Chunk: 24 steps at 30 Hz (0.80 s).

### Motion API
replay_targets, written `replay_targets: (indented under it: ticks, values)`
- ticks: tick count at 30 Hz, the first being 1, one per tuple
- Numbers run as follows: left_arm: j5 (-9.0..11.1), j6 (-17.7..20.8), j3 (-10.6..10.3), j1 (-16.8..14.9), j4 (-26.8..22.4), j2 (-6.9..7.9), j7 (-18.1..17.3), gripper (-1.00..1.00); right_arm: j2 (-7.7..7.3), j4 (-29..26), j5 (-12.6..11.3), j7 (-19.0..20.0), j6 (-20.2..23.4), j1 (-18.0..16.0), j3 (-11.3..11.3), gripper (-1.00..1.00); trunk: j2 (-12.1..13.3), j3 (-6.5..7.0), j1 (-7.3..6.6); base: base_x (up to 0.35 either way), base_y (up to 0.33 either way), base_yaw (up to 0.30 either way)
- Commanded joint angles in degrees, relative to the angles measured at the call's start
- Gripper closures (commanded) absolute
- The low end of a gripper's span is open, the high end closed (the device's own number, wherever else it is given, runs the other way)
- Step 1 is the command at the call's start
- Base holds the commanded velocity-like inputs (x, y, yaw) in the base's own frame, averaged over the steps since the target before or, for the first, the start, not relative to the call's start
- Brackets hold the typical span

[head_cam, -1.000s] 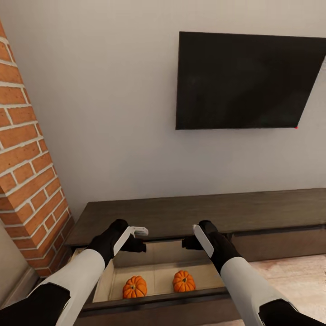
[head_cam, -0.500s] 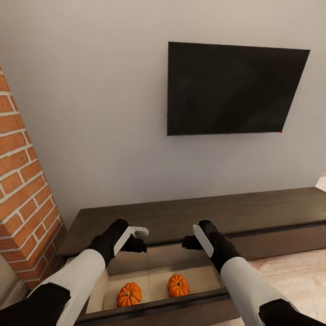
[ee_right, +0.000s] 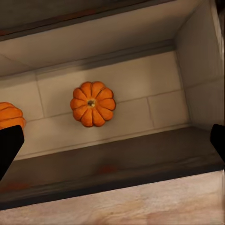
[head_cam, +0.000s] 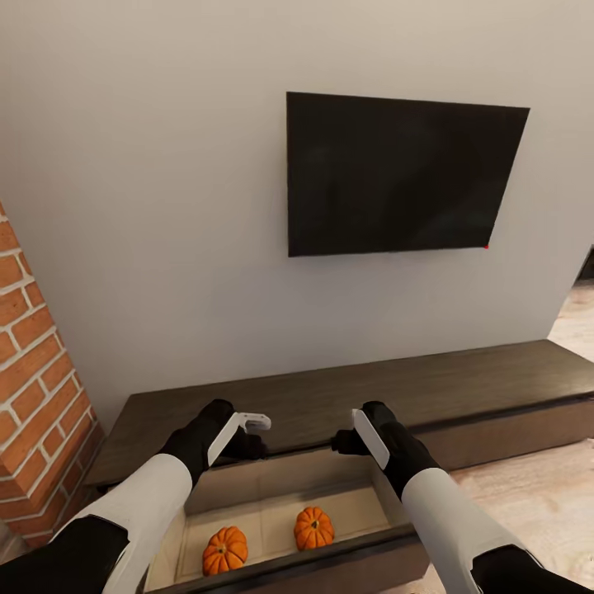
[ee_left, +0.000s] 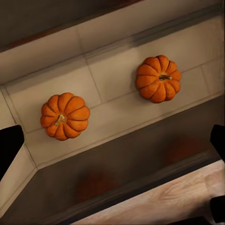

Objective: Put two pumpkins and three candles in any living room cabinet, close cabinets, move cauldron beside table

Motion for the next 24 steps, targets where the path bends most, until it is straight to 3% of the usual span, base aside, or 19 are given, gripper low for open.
replay_targets:
  ticks: [1, 24]
  values:
    - [0.3, 0.2, -0.3, 0.0, -0.1, 0.02, 0.1, -1.00, -0.02, 0.0, -0.6, -0.5, 0.1, 0.0, 0.2, -1.00, 0.4, 0.17, -0.23, 0.000, 0.000, -0.226]
    - [0.3, 0.1, -0.3, 0.0, -0.2, -0.26, 0.4, -1.00, -0.51, -0.2, -0.6, -0.5, 0.0, 0.1, -0.3, -1.00, 9.6, 5.52, -5.28, 0.000, 0.000, -0.233]
